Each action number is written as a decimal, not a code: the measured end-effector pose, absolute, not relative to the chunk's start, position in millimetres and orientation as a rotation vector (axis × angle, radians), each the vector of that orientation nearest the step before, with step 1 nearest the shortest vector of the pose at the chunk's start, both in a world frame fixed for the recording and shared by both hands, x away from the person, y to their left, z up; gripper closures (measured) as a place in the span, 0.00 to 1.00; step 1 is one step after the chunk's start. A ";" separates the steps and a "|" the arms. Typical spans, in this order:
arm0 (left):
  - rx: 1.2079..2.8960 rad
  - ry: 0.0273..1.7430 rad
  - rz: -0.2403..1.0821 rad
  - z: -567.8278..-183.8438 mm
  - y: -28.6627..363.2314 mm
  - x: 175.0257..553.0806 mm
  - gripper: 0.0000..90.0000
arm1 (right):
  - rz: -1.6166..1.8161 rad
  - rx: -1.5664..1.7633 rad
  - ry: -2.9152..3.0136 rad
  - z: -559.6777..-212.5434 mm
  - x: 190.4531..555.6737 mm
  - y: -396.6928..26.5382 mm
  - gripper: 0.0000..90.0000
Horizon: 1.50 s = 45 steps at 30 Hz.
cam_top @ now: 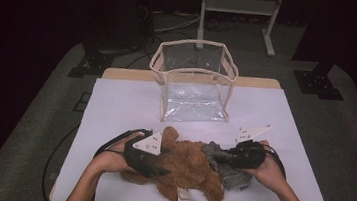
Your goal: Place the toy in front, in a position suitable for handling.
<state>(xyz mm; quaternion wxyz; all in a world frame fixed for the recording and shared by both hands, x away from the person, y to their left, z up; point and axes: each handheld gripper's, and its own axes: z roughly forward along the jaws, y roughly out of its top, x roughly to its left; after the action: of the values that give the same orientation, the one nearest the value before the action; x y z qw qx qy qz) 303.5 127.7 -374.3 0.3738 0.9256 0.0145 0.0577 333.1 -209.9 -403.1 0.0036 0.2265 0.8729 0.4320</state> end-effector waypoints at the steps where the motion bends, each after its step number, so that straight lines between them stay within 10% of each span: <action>1: 2.370 0.039 0.151 -374.2 127.3 303.7 0.44 | 1.370 0.705 2.729 -398.0 332.6 -210.5 0.81; 21: 2.366 0.126 0.202 -373.9 120.8 310.9 0.43 | 1.430 0.654 2.753 -392.9 319.8 -205.8 0.81; 33: 2.349 0.090 0.194 -372.7 125.8 306.6 0.38 | 1.383 0.434 2.796 -354.5 332.8 -133.4 0.80; 45: 2.307 0.197 0.290 -360.7 187.8 300.0 0.25 | 1.395 0.474 2.806 -370.9 332.7 -146.9 0.81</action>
<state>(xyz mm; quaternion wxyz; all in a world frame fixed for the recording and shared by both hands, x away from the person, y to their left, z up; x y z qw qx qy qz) 300.0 187.8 -360.7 0.3933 0.9090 0.0777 0.1142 332.7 -146.9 -370.9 -0.0140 0.1496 0.8853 0.4400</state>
